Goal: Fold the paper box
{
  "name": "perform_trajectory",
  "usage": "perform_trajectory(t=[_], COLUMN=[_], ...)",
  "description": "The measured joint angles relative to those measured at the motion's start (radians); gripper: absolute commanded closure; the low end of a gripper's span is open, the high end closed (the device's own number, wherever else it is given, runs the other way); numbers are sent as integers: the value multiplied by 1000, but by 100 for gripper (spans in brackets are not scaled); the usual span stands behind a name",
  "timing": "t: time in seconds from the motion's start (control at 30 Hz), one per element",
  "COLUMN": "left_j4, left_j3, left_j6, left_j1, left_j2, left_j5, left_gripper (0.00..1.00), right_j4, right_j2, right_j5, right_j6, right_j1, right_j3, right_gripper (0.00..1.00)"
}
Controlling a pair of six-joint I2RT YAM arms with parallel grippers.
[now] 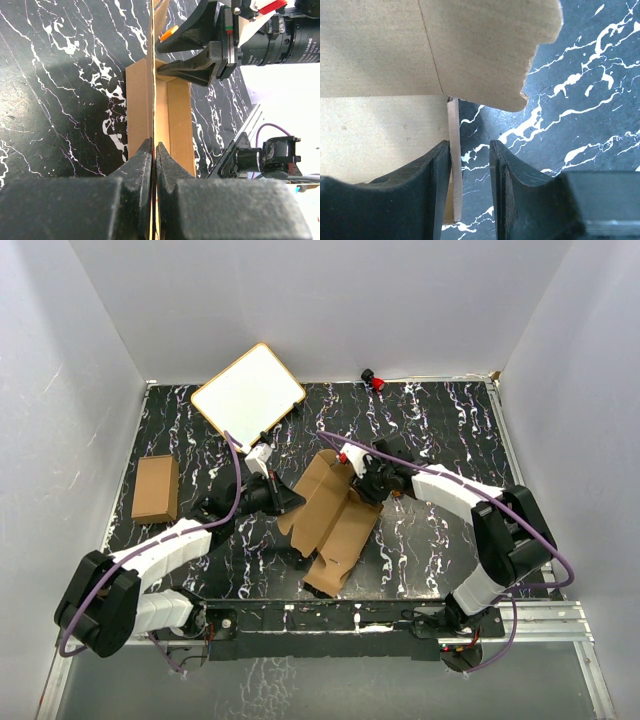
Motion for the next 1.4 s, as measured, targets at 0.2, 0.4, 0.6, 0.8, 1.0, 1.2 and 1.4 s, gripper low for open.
perform_trajectory(t=[0.2, 0.4, 0.6, 0.8, 1.0, 1.2, 1.4], left_j4=[-2, -1, -3, -9, -32, -64, -116], left_j3=[5, 6, 6, 11, 43, 86, 146], left_j6=[0, 0, 0, 0, 11, 44, 98], left_j1=[0, 0, 0, 0, 0, 3, 10], left_j2=[8, 10, 10, 10, 26, 42, 68], left_j5=[0, 0, 0, -10, -11, -13, -10], left_gripper=[100, 100, 100, 100, 100, 100, 100], right_j4=[5, 6, 8, 21, 19, -2, -38], right_j2=[2, 40, 42, 44, 45, 43, -11], right_j5=[-4, 11, 31, 53, 49, -14, -129], right_j6=[0, -6, -10, -8, -7, -8, -9], right_j1=[-4, -4, 5, 19, 14, -28, -94], right_j3=[0, -3, -13, -16, -16, -16, -16], right_gripper=[61, 63, 85, 85, 63, 48, 45])
